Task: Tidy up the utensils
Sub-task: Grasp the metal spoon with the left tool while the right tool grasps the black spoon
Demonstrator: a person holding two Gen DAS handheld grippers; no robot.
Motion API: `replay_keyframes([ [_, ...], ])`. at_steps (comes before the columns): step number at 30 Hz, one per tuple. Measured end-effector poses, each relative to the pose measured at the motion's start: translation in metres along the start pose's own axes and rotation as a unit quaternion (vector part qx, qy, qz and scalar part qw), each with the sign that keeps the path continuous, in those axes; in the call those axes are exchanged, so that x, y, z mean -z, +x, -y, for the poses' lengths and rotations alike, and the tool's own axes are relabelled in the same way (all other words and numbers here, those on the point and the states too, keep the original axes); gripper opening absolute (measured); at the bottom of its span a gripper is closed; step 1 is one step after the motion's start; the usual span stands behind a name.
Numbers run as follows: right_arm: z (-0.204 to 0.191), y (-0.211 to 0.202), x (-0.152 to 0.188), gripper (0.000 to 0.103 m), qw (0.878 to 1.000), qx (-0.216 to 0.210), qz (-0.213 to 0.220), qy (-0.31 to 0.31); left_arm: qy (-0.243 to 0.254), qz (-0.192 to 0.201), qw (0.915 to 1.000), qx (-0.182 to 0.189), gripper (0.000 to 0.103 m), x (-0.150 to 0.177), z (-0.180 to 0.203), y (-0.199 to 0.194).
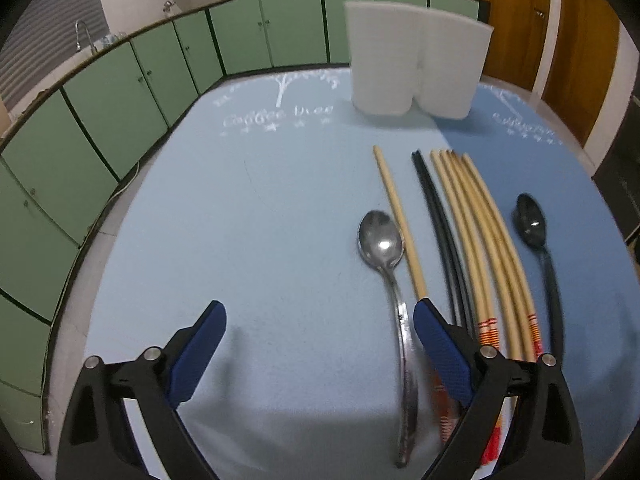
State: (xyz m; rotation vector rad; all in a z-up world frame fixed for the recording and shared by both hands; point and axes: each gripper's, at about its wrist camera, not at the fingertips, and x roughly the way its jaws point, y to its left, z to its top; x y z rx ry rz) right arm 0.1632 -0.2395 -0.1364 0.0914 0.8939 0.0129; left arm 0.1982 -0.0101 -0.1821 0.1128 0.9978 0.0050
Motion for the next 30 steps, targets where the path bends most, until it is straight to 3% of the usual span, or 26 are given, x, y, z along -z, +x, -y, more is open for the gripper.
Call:
replay_keyframes([
  [18, -0.011, 0.02, -0.001, 0.097, 1.0, 0.001, -0.016, -0.013, -0.008, -0.005, 1.0, 0.0, 0.093, -0.001, -0.019, 0.013],
  [30, -0.01, 0.032, -0.003, 0.097, 1.0, 0.003, -0.025, -0.011, 0.014, 0.003, 0.9999, 0.001, 0.093, -0.033, 0.001, 0.033],
])
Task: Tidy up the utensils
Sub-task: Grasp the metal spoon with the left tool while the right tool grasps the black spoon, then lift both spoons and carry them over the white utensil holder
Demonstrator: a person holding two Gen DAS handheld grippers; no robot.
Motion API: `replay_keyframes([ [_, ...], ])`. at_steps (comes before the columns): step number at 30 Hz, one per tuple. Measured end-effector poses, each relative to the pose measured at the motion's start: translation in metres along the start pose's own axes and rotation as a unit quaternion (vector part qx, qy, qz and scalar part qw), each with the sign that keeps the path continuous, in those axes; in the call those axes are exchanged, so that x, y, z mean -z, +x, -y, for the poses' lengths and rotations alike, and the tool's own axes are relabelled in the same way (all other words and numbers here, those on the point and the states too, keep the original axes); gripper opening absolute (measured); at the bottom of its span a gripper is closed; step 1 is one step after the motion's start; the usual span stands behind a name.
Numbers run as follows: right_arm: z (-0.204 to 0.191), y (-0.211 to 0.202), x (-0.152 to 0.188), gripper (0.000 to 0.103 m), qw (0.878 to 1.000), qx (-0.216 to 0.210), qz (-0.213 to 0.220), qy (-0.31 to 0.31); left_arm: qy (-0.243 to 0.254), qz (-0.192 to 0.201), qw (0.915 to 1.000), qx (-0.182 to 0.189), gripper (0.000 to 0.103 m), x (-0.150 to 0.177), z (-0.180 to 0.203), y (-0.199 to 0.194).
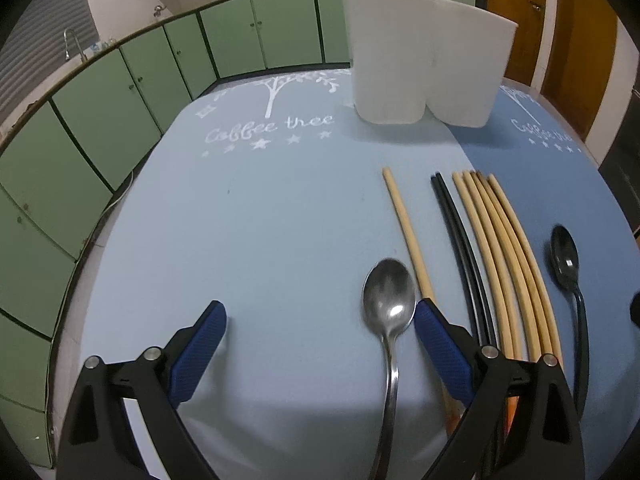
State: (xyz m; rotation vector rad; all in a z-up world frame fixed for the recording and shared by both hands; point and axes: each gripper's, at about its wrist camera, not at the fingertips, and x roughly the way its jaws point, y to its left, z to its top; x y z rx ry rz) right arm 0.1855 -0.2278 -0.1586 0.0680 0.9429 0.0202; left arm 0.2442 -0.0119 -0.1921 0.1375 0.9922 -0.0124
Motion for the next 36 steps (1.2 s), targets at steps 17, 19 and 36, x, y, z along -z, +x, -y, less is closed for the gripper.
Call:
replay_keyframes([
  [17, -0.037, 0.037, -0.024, 0.072, 0.998, -0.038, -0.041, -0.037, -0.003, -0.002, 0.9984, 0.056, 0.063, -0.013, 0.003, 0.007],
  [19, -0.038, 0.045, -0.026, 0.069, 0.998, -0.03, -0.053, -0.028, -0.001, 0.0, 0.9982, 0.06, 0.059, -0.012, 0.004, 0.006],
  [36, -0.033, 0.069, -0.04, 0.033, 0.994, -0.021, -0.1, 0.027, -0.012, 0.012, 0.9956, 0.092, 0.027, -0.014, 0.004, 0.0],
])
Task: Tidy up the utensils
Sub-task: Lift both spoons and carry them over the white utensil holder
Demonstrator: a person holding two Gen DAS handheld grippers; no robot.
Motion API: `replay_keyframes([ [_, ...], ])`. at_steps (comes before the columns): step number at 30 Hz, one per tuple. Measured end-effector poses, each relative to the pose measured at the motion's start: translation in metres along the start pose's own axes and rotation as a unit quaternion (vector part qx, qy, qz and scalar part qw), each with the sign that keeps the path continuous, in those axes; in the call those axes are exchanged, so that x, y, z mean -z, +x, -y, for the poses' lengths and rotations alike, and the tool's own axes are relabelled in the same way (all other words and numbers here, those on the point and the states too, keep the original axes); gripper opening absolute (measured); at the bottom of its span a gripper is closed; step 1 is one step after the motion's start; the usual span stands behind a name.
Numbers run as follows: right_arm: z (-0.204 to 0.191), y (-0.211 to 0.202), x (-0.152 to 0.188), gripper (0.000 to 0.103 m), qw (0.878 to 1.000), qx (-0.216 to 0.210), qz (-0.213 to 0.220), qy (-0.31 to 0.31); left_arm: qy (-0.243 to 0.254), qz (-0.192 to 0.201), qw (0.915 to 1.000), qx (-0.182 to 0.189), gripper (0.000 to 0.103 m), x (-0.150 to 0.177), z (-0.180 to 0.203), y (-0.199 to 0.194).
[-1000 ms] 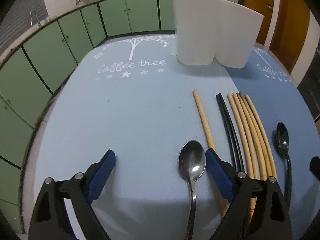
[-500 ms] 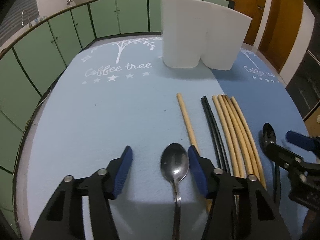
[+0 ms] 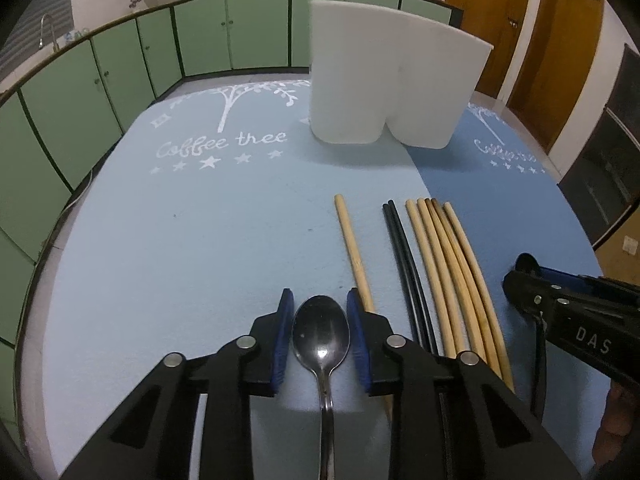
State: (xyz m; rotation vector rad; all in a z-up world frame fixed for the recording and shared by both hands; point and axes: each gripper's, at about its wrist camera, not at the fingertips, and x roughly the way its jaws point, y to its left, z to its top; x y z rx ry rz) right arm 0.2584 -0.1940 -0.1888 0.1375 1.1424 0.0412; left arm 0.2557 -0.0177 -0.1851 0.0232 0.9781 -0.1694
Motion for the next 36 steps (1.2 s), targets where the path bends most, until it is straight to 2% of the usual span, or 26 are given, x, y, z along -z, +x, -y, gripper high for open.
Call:
replay_keyframes([
  [4, 0.011, -0.013, 0.003, 0.033, 0.998, -0.063, 0.023, 0.011, -0.008, 0.03, 0.9995, 0.0, 0.027, 0.002, -0.003, -0.014],
  [6, 0.014, -0.025, 0.004, 0.033, 0.996, -0.075, 0.055, -0.004, -0.01, 0.051, 0.9987, -0.002, 0.027, 0.003, -0.005, -0.023],
  [11, 0.018, -0.048, -0.008, 0.033, 0.988, -0.115, 0.1, -0.016, -0.015, 0.108, 0.9941, -0.004, 0.027, -0.003, -0.009, -0.048],
  [19, 0.023, -0.089, -0.041, 0.033, 0.968, -0.165, 0.188, -0.036, -0.028, 0.189, 0.9815, 0.009, 0.027, -0.031, -0.017, -0.085],
  [29, 0.029, -0.116, -0.103, 0.033, 0.937, -0.159, 0.306, -0.052, -0.043, 0.275, 0.96, 0.03, 0.027, -0.085, -0.023, -0.119],
  [36, 0.02, -0.116, -0.159, 0.033, 0.91, -0.13, 0.388, -0.063, -0.026, 0.336, 0.9405, 0.046, 0.027, -0.151, -0.015, -0.138],
])
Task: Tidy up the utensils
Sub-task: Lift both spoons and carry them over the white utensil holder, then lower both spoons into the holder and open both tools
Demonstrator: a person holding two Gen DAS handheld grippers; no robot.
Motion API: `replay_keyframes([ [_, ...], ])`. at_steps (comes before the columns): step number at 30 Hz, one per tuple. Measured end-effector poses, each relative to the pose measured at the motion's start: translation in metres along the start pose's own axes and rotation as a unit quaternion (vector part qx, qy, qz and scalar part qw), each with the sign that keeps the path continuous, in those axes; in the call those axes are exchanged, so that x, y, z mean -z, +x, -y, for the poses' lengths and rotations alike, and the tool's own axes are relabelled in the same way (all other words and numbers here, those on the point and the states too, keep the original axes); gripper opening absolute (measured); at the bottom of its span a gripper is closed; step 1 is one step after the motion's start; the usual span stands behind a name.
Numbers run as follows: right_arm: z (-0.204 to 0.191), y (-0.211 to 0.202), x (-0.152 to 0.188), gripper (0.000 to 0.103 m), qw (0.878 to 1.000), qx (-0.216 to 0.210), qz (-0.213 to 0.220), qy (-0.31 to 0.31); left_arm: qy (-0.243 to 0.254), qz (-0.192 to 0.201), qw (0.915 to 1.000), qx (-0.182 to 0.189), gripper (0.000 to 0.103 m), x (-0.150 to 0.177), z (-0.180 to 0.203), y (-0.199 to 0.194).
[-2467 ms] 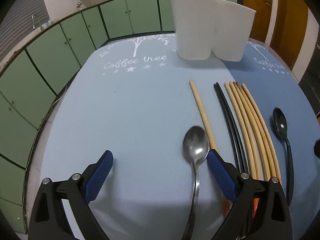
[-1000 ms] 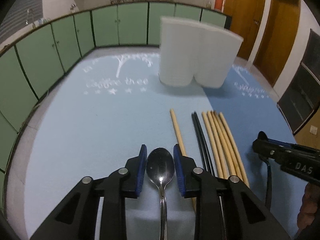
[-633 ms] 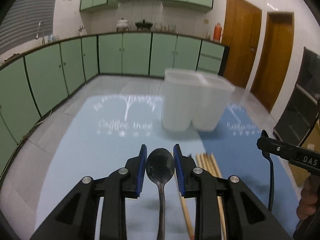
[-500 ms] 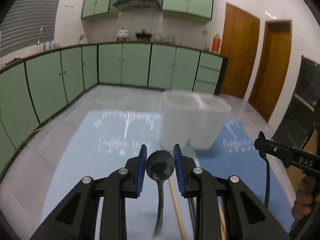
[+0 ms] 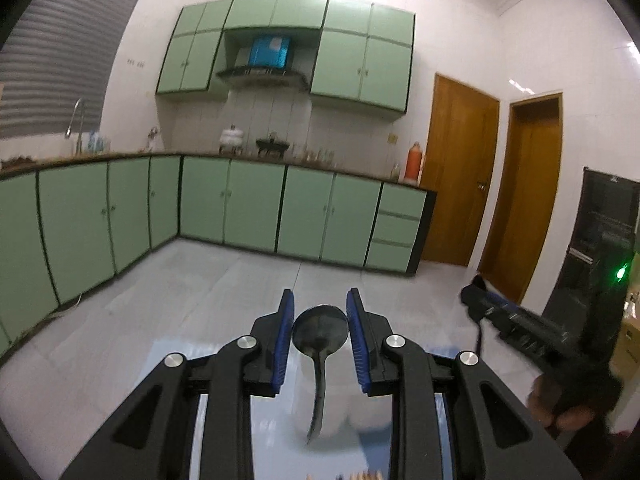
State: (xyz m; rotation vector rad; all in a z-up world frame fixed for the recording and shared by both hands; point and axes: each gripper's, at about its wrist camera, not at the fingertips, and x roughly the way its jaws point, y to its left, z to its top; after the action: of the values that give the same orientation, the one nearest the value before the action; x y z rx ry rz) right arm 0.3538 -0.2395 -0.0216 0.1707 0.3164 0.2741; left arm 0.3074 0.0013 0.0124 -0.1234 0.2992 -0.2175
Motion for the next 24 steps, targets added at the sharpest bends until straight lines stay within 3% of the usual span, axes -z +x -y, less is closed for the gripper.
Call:
replay_keyframes([
  [7, 0.013, 0.06, -0.009, 0.033, 0.999, 0.046, 0.025, -0.011, -0.003, 0.016, 0.9997, 0.02, 0.027, -0.021, 0.01, 0.049],
  [15, 0.026, 0.106, 0.014, 0.033, 0.998, 0.058, -0.011, -0.003, -0.026, -0.044, 0.9984, 0.023, 0.027, 0.022, -0.003, 0.11],
  [20, 0.018, 0.107, 0.032, 0.035, 0.998, 0.039, -0.044, -0.014, -0.02, -0.074, 0.9967, 0.026, 0.027, 0.038, -0.005, 0.118],
  [22, 0.018, 0.1, 0.038, 0.046, 0.998, 0.036, -0.05, -0.014, -0.019, -0.08, 0.9962, 0.028, 0.027, 0.04, -0.005, 0.117],
  [24, 0.016, 0.089, 0.04, 0.046, 0.998, 0.034, -0.052, -0.01, -0.016, -0.078, 0.9964, 0.027, 0.027, 0.041, -0.004, 0.109],
])
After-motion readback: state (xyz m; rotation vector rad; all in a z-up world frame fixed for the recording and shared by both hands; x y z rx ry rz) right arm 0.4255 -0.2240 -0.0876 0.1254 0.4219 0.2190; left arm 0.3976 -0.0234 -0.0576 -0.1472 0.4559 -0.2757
